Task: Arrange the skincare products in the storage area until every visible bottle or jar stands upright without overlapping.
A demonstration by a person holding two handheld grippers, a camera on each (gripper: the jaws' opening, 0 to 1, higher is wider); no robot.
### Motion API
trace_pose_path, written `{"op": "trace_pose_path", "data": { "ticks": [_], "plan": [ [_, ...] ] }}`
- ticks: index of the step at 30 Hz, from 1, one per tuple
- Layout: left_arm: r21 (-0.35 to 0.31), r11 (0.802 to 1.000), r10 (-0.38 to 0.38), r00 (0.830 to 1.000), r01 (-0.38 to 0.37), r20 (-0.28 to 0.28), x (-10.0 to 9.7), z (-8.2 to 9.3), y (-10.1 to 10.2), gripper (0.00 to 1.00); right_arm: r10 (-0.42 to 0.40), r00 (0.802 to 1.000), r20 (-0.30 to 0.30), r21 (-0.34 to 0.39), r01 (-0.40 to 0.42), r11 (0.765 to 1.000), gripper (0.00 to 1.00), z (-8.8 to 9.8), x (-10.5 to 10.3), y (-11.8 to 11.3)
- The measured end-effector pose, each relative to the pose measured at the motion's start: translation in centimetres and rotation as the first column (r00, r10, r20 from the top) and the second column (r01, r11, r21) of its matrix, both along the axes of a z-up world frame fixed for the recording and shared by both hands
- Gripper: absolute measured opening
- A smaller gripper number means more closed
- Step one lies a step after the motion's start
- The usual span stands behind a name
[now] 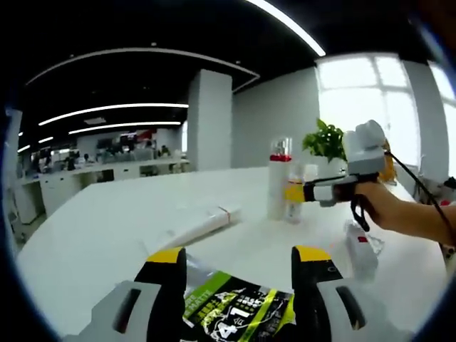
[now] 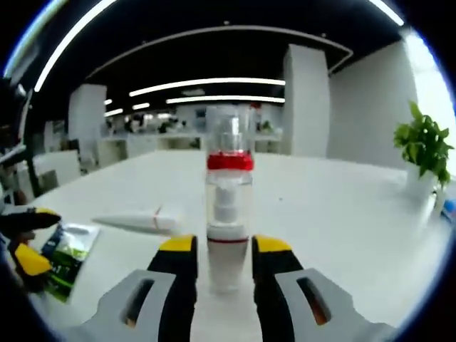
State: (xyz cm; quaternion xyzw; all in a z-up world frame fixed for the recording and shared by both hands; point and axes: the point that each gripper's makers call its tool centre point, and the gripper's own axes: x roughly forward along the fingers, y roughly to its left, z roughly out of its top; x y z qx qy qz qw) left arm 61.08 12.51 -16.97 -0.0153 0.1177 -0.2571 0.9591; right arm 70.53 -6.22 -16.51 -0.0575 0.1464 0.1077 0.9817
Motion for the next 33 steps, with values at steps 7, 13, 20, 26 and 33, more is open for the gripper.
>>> {"op": "trace_pose_path", "data": {
  "ticks": [7, 13, 20, 26, 33],
  "plan": [
    [-0.016, 1.000, 0.001, 1.000, -0.001, -0.001, 0.1, 0.2, 0.2, 0.61, -0.017, 0.999, -0.036, 0.004, 0.017, 1.000, 0.19, -1.1, 0.4, -0.6],
    [-0.030, 1.000, 0.009, 1.000, -0.009, 0.003, -0.4, 0.4, 0.1, 0.61, -0.033, 0.999, -0.044, 0.017, 0.034, 0.999, 0.19, -1.2, -0.3, -0.4],
    [-0.040, 0.999, 0.008, 1.000, -0.008, 0.000, -0.5, 0.4, 0.0, 0.61, -0.036, 0.997, -0.074, 0.027, 0.038, 0.999, 0.19, -1.1, -0.4, -0.6],
    [-0.039, 0.999, 0.005, 1.000, -0.005, 0.004, -0.5, 0.5, -0.1, 0.61, -0.033, 0.998, -0.060, 0.016, 0.034, 0.999, 0.19, -1.2, -1.6, -0.6],
    [-0.045, 0.999, 0.003, 1.000, -0.003, 0.007, 0.3, 0.8, 0.0, 0.61, -0.036, 0.997, -0.063, 0.026, 0.038, 0.999, 0.19, -1.1, -2.2, -0.8]
  ]
}}
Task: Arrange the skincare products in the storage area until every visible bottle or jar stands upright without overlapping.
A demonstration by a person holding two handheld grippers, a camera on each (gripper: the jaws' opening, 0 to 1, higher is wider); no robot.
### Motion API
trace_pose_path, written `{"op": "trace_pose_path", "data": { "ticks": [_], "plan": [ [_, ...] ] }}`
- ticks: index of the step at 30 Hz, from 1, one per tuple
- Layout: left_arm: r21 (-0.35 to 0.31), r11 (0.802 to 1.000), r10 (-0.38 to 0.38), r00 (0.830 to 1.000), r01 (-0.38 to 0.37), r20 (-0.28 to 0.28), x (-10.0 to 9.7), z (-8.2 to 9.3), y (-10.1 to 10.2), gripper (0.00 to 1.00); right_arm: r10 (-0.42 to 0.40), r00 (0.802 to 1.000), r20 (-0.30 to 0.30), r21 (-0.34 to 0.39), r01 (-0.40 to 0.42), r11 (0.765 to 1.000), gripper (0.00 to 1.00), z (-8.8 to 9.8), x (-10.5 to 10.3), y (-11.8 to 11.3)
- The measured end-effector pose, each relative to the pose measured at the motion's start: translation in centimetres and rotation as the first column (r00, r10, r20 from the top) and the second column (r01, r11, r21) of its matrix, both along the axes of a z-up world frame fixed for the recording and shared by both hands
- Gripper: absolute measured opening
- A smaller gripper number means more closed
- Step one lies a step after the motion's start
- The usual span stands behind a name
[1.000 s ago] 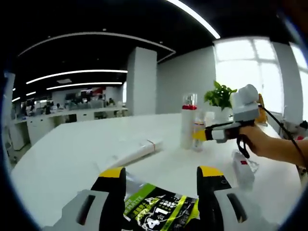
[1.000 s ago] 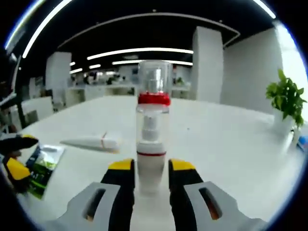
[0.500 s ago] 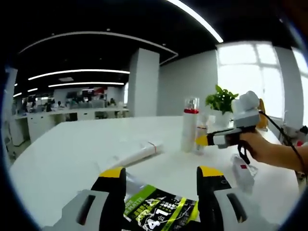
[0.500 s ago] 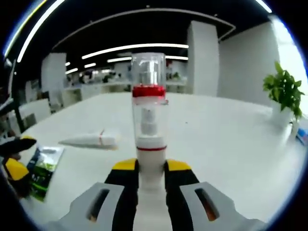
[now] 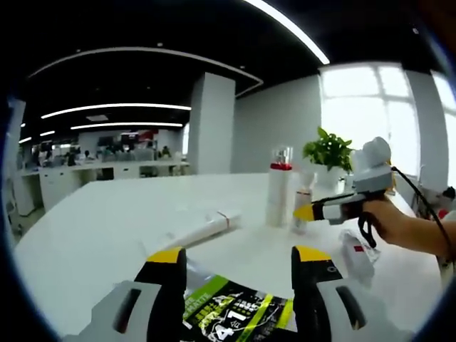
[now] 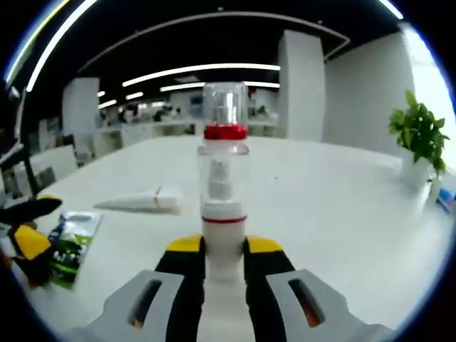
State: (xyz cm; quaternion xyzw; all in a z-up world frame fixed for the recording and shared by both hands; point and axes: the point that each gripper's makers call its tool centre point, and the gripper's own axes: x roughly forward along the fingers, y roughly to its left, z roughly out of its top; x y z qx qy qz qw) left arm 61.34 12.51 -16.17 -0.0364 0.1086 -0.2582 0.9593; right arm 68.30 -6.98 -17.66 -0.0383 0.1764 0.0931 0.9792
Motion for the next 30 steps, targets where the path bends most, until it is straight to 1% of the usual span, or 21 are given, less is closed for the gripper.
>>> {"op": "trace_pose_path", "data": {
  "ticks": [7, 9, 11, 14, 16, 18, 19, 21, 22, 24, 26, 27, 29, 30],
  "plan": [
    [0.002, 1.000, 0.002, 1.000, -0.002, -0.002, 0.5, -0.1, 0.1, 0.61, 0.024, 1.000, 0.009, 0.004, -0.024, 1.000, 0.20, 0.0, -0.1, -0.2],
    [0.005, 1.000, 0.003, 1.000, -0.003, -0.003, 0.6, -0.1, 0.1, 0.61, 0.046, 0.999, -0.014, 0.003, -0.046, 0.999, 0.28, -0.5, -0.1, 0.1],
    [0.010, 1.000, 0.002, 1.000, -0.002, -0.005, 0.7, -0.2, 0.1, 0.61, 0.056, 0.998, -0.012, 0.005, -0.056, 0.998, 0.36, -0.6, -0.2, 0.2],
    [0.017, 1.000, 0.002, 1.000, -0.002, -0.005, 0.7, -0.3, 0.1, 0.61, 0.068, 0.998, -0.005, 0.006, -0.068, 0.998, 0.37, -0.4, -0.5, 0.0],
    [0.017, 1.000, 0.004, 1.000, -0.004, -0.005, 0.7, -0.3, 0.2, 0.61, 0.082, 0.996, 0.015, 0.024, -0.083, 0.996, 0.38, 0.2, -0.8, 0.1],
    [0.013, 1.000, 0.006, 1.000, -0.006, -0.007, 0.8, -0.3, 0.2, 0.61, 0.108, 0.993, 0.038, 0.019, -0.109, 0.994, 0.42, 0.9, -1.2, 0.1],
    [0.013, 1.000, 0.007, 1.000, -0.007, -0.007, 0.8, -0.3, 0.2, 0.61, 0.122, 0.992, 0.043, 0.011, -0.123, 0.992, 0.47, 1.0, -1.3, 0.2],
    [0.019, 1.000, 0.009, 1.000, -0.008, -0.007, 0.7, -0.4, 0.1, 0.61, 0.140, 0.989, 0.041, -0.025, -0.139, 0.990, 0.67, 1.3, -1.6, 0.3],
    [0.025, 1.000, 0.009, 1.000, -0.008, -0.006, 0.7, -0.5, 0.1, 0.61, 0.144, 0.988, 0.055, -0.047, -0.142, 0.989, 0.76, 1.7, -1.8, 0.3],
    [0.036, 0.999, 0.010, 1.000, -0.010, -0.006, 0.7, -0.6, 0.0, 0.61, 0.139, 0.981, 0.133, -0.087, -0.128, 0.988, 0.80, 3.5, -2.3, -0.1],
    [0.043, 0.999, 0.014, 1.000, -0.014, -0.005, 0.7, -0.7, 0.1, 0.62, 0.148, 0.970, 0.191, -0.114, -0.128, 0.985, 0.83, 5.2, -3.1, 0.0],
    [0.044, 0.999, 0.016, 1.000, -0.016, -0.006, 0.8, -0.7, 0.1, 0.62, 0.169, 0.963, 0.210, -0.126, -0.145, 0.981, 0.86, 6.0, -3.5, 0.4],
    [0.045, 0.999, 0.019, 1.000, -0.019, -0.010, 0.8, -0.8, 0.2, 0.62, 0.217, 0.952, 0.215, -0.171, -0.182, 0.968, 0.91, 7.0, -4.5, 1.4],
    [0.046, 0.999, 0.020, 1.000, -0.019, -0.011, 0.8, -0.9, 0.2, 0.62, 0.239, 0.944, 0.229, -0.196, -0.196, 0.961, 0.93, 7.8, -5.0, 2.0]
  ]
}}
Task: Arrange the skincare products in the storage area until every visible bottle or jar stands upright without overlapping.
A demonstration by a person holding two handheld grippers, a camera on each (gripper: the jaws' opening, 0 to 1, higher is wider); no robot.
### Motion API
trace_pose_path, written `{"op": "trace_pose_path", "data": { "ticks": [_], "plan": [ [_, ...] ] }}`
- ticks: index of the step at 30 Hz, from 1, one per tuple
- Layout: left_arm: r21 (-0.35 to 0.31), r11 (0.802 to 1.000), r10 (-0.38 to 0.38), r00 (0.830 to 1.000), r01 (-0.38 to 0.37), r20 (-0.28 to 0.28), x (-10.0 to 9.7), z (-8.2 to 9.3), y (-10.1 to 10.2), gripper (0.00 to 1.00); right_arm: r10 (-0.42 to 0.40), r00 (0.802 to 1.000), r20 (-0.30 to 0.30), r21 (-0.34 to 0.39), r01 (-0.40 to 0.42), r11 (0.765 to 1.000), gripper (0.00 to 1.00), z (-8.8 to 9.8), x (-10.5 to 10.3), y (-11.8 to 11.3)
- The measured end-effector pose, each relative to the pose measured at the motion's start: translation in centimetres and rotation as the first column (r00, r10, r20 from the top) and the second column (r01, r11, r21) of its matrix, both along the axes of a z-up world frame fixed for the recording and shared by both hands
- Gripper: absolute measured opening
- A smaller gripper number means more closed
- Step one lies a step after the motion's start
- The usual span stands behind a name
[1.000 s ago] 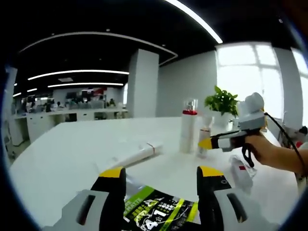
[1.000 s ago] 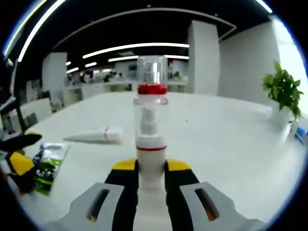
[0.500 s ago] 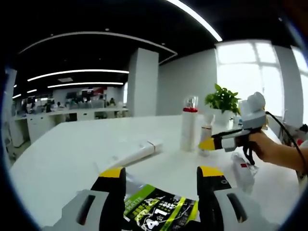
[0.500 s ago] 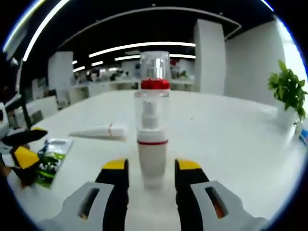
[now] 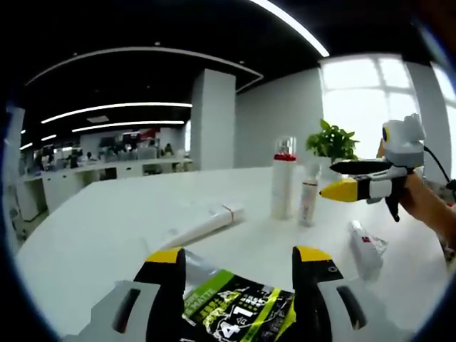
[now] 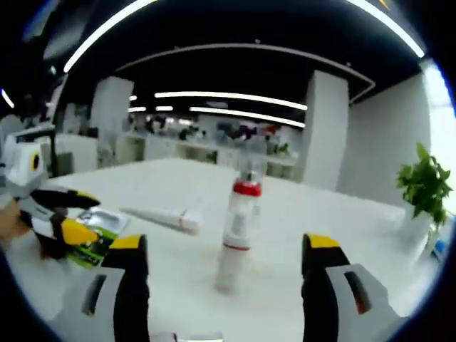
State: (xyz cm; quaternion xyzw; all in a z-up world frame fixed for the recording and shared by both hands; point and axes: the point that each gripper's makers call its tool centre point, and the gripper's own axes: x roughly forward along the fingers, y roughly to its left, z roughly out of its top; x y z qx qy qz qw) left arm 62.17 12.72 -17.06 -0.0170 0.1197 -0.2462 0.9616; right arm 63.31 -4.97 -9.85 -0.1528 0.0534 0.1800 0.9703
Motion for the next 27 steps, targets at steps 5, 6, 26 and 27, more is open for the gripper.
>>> {"op": "trace_pose_path", "data": {
  "ticks": [5, 6, 26, 27],
  "plan": [
    [0.003, 1.000, 0.005, 1.000, -0.005, -0.003, -0.1, -0.1, 0.1, 0.63, 0.087, 0.987, 0.136, -0.139, -0.068, 0.988, 1.00, 4.1, -2.4, 3.6],
    [0.005, 1.000, 0.005, 1.000, -0.005, -0.003, -0.1, -0.1, 0.1, 0.63, 0.114, 0.984, 0.138, -0.167, -0.090, 0.982, 1.00, 4.4, -2.8, 4.4],
    [0.103, 0.972, 0.195, 0.972, -0.210, 0.133, 1.5, 2.1, 4.4, 0.70, 0.238, 0.955, 0.176, -0.204, -0.202, 0.958, 0.94, 3.1, -4.9, 8.0],
    [0.121, 0.963, 0.220, 0.962, -0.241, 0.163, 1.9, 2.6, 4.9, 0.70, 0.235, 0.956, 0.176, -0.205, -0.198, 0.959, 0.94, 3.0, -5.0, 7.6]
  ]
}}
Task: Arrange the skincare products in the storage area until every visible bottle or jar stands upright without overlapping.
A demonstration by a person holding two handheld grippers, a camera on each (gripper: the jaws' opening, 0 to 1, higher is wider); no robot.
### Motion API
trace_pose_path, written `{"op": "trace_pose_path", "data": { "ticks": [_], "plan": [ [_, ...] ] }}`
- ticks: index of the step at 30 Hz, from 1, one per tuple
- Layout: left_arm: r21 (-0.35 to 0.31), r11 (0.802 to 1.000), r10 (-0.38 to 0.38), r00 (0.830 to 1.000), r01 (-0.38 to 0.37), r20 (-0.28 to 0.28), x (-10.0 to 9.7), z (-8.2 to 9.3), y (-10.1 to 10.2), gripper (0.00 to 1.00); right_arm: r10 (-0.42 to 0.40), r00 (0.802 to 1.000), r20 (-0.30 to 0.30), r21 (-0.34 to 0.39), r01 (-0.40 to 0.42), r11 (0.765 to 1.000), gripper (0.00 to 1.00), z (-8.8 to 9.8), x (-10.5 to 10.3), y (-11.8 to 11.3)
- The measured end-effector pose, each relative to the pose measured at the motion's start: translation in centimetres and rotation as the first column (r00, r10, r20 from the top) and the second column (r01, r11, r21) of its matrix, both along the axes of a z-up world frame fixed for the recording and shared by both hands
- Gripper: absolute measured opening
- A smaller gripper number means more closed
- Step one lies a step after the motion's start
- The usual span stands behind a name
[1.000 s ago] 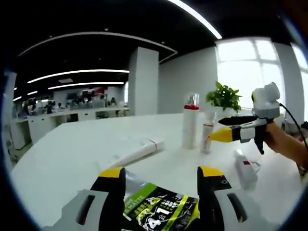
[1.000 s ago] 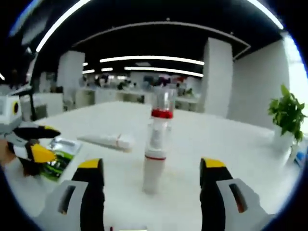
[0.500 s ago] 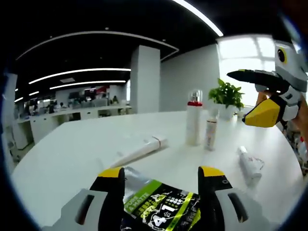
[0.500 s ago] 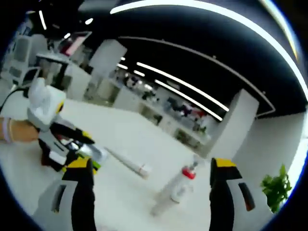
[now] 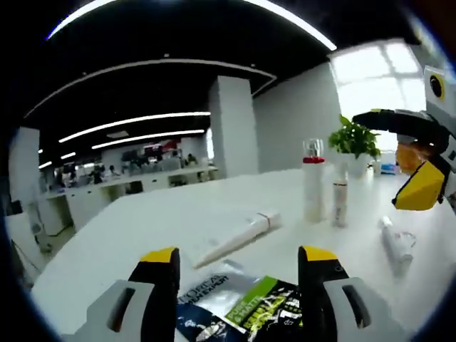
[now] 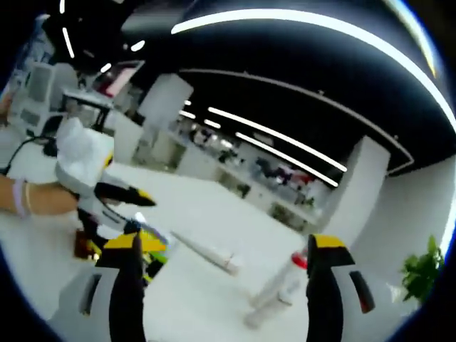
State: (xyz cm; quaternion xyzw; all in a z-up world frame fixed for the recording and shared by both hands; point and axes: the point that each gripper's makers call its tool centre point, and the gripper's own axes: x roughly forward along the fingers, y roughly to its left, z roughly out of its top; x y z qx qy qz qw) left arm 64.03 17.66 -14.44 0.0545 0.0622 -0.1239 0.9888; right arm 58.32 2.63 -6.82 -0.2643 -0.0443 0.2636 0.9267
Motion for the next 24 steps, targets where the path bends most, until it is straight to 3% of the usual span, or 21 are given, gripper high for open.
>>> {"op": "trace_pose_path", "data": {
  "ticks": [2, 5, 12, 16, 19, 21, 24],
  "plan": [
    [0.090, 0.995, 0.031, 0.998, -0.036, 0.048, 0.8, 0.6, 0.6, 0.70, -0.022, 1.000, 0.005, 0.005, 0.021, 1.000, 0.93, -0.3, -0.2, -1.7],
    [0.220, 0.975, 0.040, 0.999, -0.035, -0.021, 2.5, -0.7, 0.8, 0.64, -0.039, 0.999, 0.002, 0.032, 0.039, 0.999, 0.92, -0.5, -0.1, -3.9],
    [0.399, 0.917, 0.082, 0.986, -0.019, -0.143, 6.3, -3.3, 1.3, 0.75, -0.070, 0.997, -0.021, 0.059, 0.071, 0.996, 0.91, -1.4, 0.5, -6.2],
    [0.454, 0.891, 0.091, 0.980, 0.001, -0.180, 7.5, -4.2, 1.5, 0.76, -0.066, 0.997, -0.039, 0.078, 0.069, 0.995, 0.91, -2.3, 1.0, -6.5],
    [0.412, 0.911, 0.099, 0.971, -0.002, -0.216, 8.2, -4.6, 1.7, 0.75, -0.062, 0.996, -0.069, 0.082, 0.067, 0.994, 0.92, -3.1, 1.5, -6.6],
    [0.417, 0.909, 0.108, 0.968, -0.004, -0.225, 8.6, -4.5, 1.9, 0.74, -0.056, 0.995, -0.088, 0.086, 0.064, 0.994, 0.92, -3.3, 1.6, -6.6],
    [0.459, 0.888, 0.120, 0.967, -0.005, -0.224, 8.8, -4.4, 2.2, 0.70, -0.053, 0.995, -0.089, 0.093, 0.061, 0.994, 0.92, -3.2, 1.5, -6.6]
  ]
}}
